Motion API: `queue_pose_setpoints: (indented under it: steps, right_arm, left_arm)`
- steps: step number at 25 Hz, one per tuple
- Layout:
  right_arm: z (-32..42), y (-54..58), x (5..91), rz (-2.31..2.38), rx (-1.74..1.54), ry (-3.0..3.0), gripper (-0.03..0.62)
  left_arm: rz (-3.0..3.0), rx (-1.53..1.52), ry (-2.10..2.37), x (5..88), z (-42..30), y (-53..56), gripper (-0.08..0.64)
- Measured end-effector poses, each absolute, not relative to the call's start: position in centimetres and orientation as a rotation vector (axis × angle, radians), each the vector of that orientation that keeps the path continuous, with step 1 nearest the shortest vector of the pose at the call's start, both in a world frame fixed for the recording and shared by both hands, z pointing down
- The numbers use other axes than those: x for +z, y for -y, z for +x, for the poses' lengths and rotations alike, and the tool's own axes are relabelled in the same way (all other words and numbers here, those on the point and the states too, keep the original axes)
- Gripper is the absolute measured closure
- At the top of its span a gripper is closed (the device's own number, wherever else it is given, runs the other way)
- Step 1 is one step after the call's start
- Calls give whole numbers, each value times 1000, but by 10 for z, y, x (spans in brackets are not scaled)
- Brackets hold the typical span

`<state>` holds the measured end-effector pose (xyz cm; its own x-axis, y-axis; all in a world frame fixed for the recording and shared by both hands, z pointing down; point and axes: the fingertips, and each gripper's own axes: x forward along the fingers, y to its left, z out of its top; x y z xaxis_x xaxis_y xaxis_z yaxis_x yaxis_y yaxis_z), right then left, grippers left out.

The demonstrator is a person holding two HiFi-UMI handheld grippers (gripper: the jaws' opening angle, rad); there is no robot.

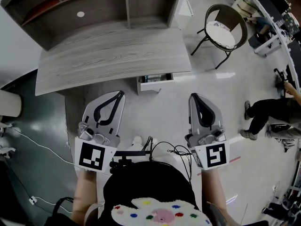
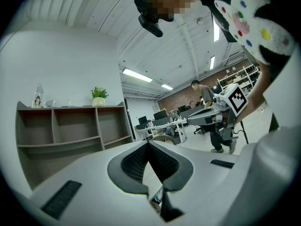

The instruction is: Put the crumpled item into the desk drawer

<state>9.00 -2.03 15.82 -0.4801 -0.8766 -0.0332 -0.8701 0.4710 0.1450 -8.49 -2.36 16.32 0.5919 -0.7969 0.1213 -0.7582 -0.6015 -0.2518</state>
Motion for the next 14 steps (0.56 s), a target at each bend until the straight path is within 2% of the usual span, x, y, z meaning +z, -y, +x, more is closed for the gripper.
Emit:
queue_pose_setpoints:
  steps: [14]
  right_arm:
    - [88,22,165,1555,-211,2643,583]
  left_arm:
    - [-2635,-344,-1306,167,-86,26,554]
